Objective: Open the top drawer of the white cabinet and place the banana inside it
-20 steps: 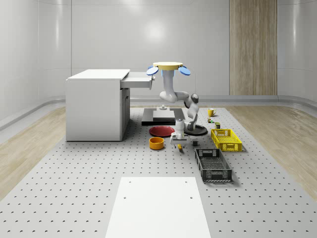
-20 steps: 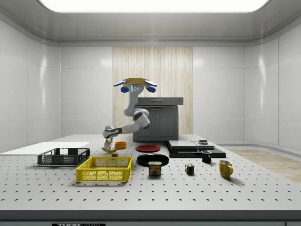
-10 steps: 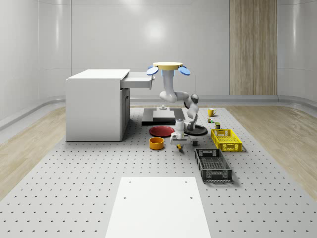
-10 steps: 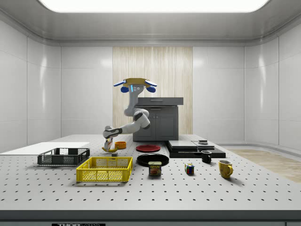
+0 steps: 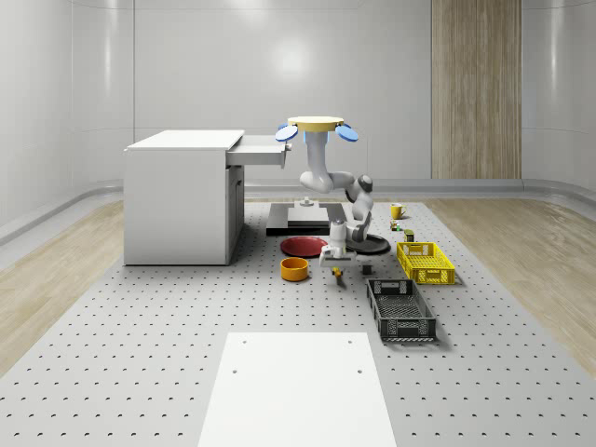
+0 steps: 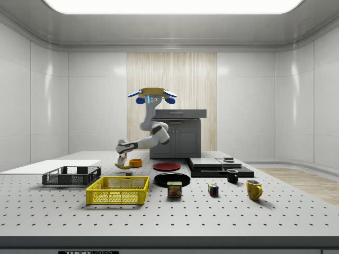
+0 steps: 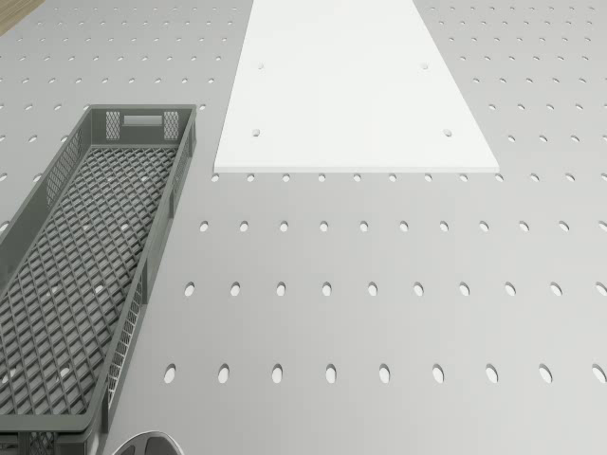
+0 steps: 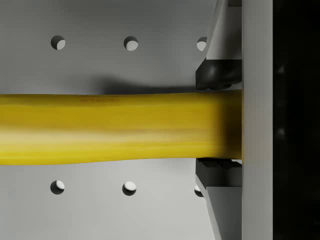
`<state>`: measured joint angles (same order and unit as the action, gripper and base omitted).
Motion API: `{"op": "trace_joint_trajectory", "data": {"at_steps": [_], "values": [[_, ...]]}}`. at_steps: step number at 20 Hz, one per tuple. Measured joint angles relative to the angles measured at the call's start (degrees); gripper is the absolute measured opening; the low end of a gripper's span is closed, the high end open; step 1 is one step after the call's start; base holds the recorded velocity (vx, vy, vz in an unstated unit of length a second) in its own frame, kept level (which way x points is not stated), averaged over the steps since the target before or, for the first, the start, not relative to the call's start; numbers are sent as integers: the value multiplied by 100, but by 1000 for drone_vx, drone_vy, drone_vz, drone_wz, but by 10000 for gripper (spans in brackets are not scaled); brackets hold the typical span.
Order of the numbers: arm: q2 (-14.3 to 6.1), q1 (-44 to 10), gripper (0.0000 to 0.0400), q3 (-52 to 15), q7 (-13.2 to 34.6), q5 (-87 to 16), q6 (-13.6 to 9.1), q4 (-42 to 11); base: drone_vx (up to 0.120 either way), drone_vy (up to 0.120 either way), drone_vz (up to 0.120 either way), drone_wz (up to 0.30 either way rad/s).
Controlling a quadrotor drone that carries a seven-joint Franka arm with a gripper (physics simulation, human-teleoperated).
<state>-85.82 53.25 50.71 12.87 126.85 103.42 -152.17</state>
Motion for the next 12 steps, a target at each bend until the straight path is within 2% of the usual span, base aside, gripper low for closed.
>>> {"op": "trace_joint_trajectory", "data": {"at_steps": [6, 12], "values": [[-121, -178, 192, 404, -27, -374, -223, -332, 0, 0, 7, 0], [-212, -311, 192, 781, -54, -728, -393, -580, 0, 0, 120, 0]]}}
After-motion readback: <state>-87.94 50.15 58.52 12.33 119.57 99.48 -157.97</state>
